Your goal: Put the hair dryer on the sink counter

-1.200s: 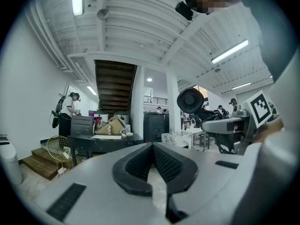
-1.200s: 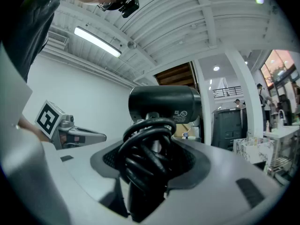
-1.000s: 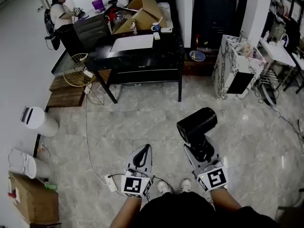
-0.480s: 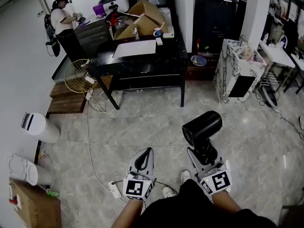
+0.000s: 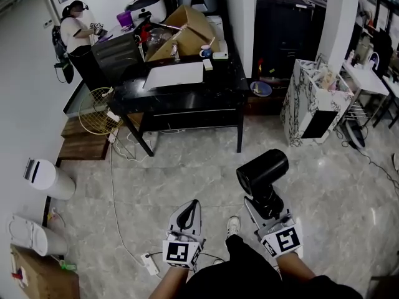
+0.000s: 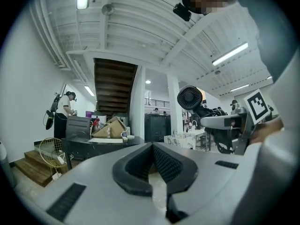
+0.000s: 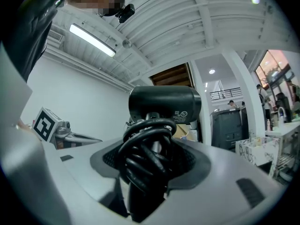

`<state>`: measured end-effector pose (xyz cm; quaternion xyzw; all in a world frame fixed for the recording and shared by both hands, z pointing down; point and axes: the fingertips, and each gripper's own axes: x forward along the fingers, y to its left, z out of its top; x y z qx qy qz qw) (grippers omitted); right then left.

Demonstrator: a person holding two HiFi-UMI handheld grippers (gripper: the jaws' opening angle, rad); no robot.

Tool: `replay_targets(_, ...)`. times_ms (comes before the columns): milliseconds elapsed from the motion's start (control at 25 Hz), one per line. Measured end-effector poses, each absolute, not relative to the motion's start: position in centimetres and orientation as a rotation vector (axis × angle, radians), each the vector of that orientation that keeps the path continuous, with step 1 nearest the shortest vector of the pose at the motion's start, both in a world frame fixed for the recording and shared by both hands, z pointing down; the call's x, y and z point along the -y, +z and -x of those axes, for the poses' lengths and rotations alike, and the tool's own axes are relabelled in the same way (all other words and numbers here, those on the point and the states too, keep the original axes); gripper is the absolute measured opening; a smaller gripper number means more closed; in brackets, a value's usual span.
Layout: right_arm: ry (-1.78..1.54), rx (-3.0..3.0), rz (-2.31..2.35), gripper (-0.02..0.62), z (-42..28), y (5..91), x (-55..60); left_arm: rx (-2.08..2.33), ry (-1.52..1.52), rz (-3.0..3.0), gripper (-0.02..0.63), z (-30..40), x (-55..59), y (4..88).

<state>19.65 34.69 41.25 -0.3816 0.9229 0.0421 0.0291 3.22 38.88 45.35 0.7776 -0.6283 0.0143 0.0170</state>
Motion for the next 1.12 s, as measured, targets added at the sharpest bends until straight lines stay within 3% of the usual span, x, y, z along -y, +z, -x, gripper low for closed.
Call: replay_targets(1120, 0.098, -2.911, 1.121, 0.255, -12.4, 40.3, -6.0, 1.984, 0.045, -2.458, -0.005, 3.1, -9.4, 41.7)
